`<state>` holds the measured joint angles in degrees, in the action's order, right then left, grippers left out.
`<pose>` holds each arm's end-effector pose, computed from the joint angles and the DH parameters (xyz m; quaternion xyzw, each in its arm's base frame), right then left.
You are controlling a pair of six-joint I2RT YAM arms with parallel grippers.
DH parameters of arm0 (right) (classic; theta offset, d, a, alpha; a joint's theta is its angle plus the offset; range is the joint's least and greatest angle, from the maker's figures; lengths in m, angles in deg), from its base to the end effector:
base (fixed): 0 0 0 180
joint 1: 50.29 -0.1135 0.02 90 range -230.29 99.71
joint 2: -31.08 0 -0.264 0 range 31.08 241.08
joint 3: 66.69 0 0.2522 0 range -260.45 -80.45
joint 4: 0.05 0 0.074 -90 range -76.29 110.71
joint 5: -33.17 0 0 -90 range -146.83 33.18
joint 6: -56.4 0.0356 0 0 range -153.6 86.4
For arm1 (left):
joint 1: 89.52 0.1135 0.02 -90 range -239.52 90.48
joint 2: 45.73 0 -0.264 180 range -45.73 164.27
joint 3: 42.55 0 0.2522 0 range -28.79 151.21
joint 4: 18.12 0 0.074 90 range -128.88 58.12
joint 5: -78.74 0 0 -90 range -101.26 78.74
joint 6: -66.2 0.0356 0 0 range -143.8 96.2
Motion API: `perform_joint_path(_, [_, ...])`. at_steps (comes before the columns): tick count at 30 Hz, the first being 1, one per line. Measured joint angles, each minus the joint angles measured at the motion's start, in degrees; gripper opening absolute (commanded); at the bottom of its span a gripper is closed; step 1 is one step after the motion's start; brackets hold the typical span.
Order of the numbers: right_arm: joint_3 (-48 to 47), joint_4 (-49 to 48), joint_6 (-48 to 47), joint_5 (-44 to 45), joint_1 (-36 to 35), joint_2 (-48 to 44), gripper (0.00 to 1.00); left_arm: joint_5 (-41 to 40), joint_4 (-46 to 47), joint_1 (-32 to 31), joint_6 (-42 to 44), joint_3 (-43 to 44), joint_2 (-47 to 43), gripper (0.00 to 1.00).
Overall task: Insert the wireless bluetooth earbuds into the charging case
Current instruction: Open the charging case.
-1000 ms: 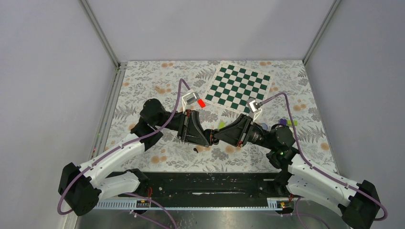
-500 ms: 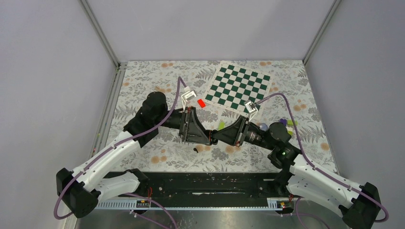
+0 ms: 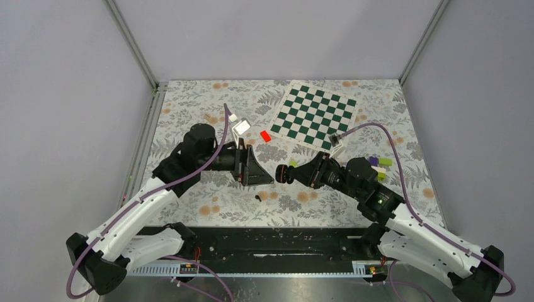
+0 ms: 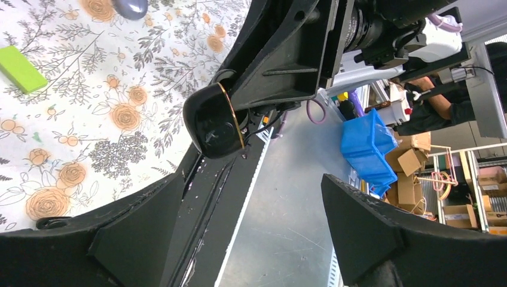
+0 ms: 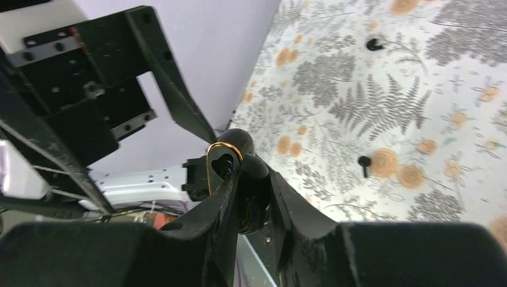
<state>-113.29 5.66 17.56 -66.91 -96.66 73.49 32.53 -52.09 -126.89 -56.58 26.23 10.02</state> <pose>0.1236 0.1387 0.3071 -0.0314 0.7156 0.5641 0.4108 0.1521 -0.1472 0.3529 0.2418 0.7553 -0.5537 0.2539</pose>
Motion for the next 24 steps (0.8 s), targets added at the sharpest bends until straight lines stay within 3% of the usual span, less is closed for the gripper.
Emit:
perform_joint_path(16, [-1.6,15.0,-2.1,8.5,0.0,1.0,0.0,-6.4,-0.8,2.2,-1.9,-2.1,5.8,0.91])
perform_joint_path(24, [-5.9,20.0,-1.1,10.8,-0.1,5.6,0.0,-10.2,0.6,-2.7,-3.0,-3.6,7.0,0.91])
